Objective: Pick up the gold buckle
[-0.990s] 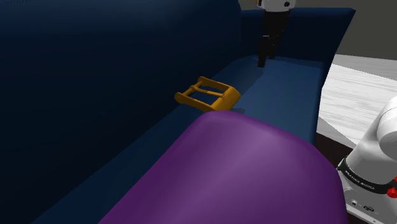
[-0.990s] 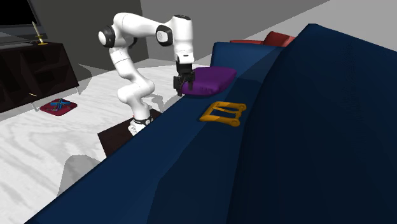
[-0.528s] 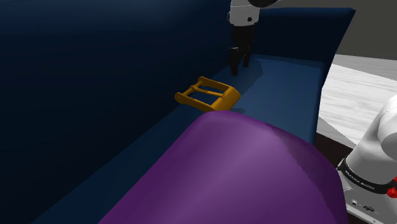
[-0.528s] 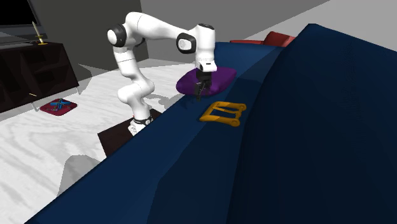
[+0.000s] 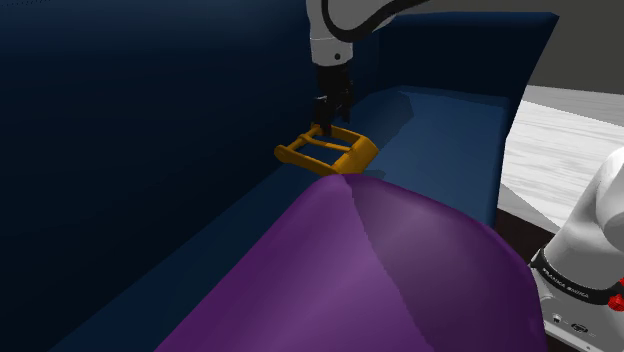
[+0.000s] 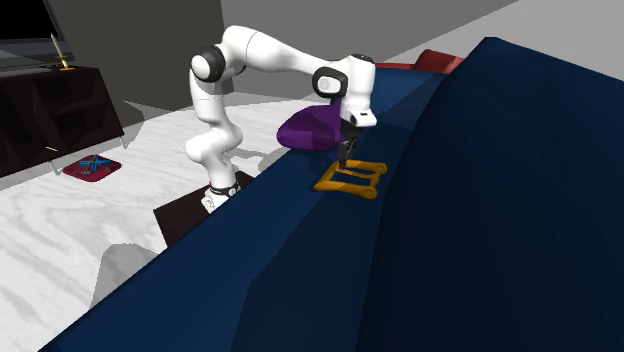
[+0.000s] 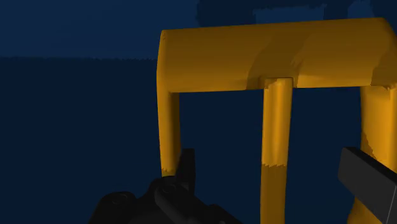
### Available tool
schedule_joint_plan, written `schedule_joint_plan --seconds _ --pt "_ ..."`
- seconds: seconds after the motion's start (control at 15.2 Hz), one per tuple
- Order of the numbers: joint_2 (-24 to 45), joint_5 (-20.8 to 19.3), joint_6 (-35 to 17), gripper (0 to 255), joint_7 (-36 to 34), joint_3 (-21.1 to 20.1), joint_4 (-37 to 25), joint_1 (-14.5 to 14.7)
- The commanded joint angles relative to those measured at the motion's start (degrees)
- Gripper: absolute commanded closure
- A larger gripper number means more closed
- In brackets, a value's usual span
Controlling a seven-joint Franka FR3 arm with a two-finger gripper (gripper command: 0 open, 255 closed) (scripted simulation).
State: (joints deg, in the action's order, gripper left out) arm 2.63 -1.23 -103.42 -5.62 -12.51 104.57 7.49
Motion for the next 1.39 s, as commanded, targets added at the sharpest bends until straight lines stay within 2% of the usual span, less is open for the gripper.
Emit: schedule_joint_plan --seconds 0.0,0.07,0.66,0.73,1.32 --pt "4.2 -0.8 0.3 0 -1.1 -0.8 -3.8 0.9" --pt "5.3 -1.1 0.5 0 -1.3 -0.9 -4.9 1.2" --pt "6.4 -1.4 -5.1 0 -1.6 -0.8 -0.3 1.2" --pt "6.4 -1.4 -5.2 255 -1.6 -0.8 -0.3 1.2" --pt "6.4 -1.4 -5.1 255 -1.6 -0.8 -0.3 1.2"
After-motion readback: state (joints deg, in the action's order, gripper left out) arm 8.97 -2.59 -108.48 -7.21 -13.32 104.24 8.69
